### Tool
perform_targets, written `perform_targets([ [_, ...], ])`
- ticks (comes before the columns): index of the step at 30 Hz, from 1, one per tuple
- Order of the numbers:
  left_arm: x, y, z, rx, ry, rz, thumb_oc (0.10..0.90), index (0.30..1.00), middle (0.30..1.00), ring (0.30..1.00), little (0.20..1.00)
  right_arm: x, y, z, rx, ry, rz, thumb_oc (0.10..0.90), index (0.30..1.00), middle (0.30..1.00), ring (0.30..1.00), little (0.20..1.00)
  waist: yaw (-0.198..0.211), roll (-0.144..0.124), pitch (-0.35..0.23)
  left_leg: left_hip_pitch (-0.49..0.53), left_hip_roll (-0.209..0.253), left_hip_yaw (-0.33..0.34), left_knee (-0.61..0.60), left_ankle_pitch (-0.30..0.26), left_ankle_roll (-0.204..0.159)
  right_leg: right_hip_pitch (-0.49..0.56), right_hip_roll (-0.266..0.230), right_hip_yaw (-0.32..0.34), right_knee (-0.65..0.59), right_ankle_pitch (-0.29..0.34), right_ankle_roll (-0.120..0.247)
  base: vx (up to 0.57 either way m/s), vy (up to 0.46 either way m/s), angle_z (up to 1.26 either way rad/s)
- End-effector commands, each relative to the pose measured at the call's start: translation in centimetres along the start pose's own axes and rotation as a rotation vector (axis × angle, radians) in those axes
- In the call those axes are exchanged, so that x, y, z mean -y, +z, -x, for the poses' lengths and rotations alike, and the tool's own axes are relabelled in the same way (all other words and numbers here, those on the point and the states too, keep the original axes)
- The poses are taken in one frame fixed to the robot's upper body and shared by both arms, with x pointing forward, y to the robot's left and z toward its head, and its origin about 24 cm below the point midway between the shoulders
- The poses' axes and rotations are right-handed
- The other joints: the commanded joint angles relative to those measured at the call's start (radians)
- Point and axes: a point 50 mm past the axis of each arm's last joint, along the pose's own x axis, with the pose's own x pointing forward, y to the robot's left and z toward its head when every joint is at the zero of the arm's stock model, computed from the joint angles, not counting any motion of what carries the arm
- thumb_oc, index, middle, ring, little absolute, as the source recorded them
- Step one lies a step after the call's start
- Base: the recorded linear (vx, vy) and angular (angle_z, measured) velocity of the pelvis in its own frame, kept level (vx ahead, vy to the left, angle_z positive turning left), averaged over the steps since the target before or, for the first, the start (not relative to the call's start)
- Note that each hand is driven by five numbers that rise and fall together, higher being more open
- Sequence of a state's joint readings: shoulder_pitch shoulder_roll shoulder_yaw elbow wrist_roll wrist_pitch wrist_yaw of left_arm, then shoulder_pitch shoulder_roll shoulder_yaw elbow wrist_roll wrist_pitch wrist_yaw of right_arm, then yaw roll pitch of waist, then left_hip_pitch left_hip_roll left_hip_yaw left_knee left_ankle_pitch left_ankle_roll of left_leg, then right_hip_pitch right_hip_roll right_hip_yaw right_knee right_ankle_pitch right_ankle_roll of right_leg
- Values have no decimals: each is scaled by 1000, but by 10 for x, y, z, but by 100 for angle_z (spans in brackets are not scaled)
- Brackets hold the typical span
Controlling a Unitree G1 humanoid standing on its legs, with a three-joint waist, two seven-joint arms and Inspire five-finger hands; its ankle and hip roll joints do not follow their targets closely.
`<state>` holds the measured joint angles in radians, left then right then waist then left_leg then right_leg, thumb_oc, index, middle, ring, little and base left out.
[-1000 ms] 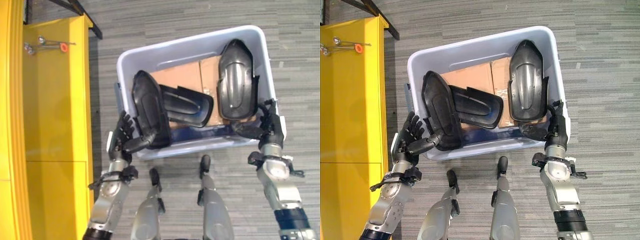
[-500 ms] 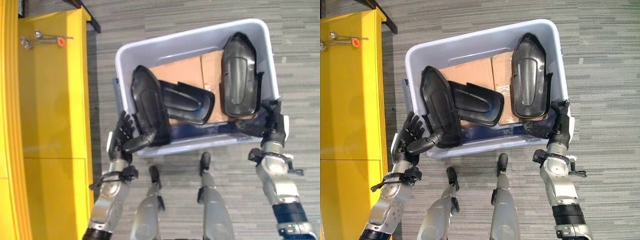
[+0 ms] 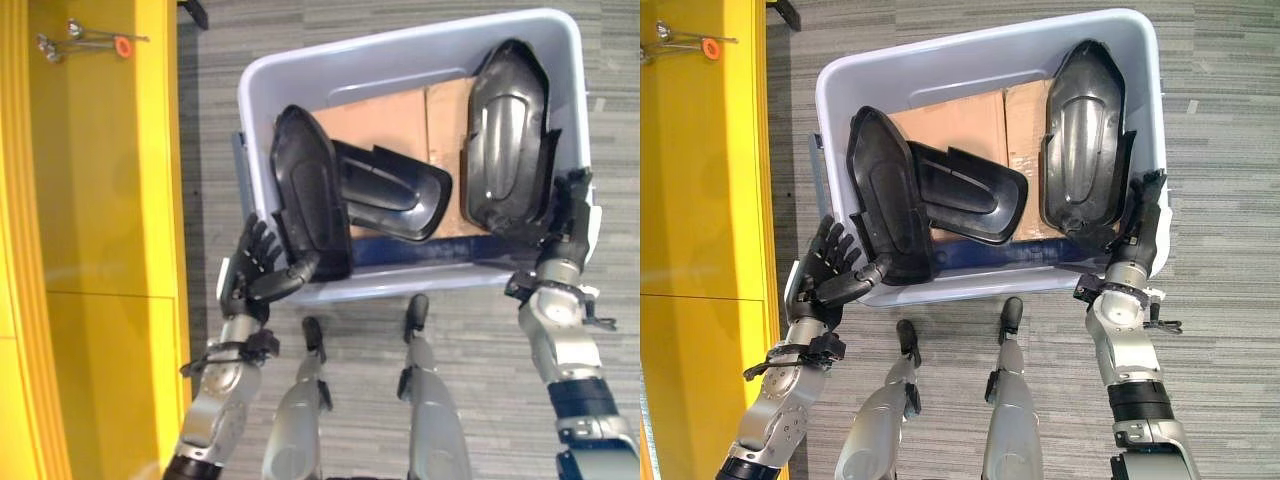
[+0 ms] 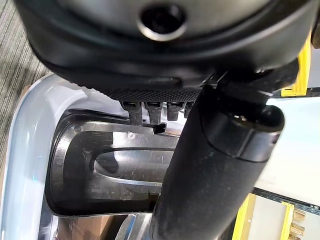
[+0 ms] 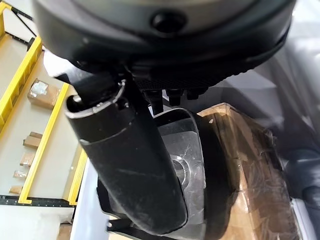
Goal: Move parts from the plastic box to the shelf.
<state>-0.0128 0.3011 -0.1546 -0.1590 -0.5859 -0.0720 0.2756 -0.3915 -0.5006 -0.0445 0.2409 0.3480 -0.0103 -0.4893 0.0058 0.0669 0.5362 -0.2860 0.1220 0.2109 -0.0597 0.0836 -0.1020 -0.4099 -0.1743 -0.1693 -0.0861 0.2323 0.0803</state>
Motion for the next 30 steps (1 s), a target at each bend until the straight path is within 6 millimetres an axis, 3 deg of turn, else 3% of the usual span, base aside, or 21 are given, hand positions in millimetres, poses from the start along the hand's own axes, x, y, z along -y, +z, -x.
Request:
perform_targets([
  [1, 3, 37, 5, 179, -45, 13, 900, 1000, 1000, 1000, 1000, 17, 34, -18, 132, -55, -8, 900, 1000, 1000, 1000, 1000, 5, -26, -16, -29, 16, -37, 37, 25, -21, 47, -76, -31, 130, -157, 85, 0, 0, 0],
  [17, 8, 36, 9, 154, -92, 44, 900, 1000, 1000, 1000, 1000, 8, 38, -49, 26, -15, -90, 900, 1000, 1000, 1000, 1000, 29, -29, -16, -86, 7, -52, 53, 22, -18, -5, -76, -34, 145, -156, 81, 2, -1, 3],
  [26, 13, 28, 11, 101, -105, 96, 900, 1000, 1000, 1000, 1000, -13, 35, -55, -75, -7, -375, 900, 1000, 1000, 1000, 1000, 45, -24, -16, -128, 2, -65, 60, 17, -13, -42, -76, -32, 152, -160, 77, 0, 0, 0],
  [30, 14, 27, 11, 95, -105, 106, 900, 1000, 1000, 1000, 1000, -19, 36, -57, -92, -8, -356, 900, 1000, 1000, 1000, 1000, 48, -25, -16, -140, 1, -66, 67, 14, -11, -53, -76, -30, 156, -161, 75, -1, 12, 7],
])
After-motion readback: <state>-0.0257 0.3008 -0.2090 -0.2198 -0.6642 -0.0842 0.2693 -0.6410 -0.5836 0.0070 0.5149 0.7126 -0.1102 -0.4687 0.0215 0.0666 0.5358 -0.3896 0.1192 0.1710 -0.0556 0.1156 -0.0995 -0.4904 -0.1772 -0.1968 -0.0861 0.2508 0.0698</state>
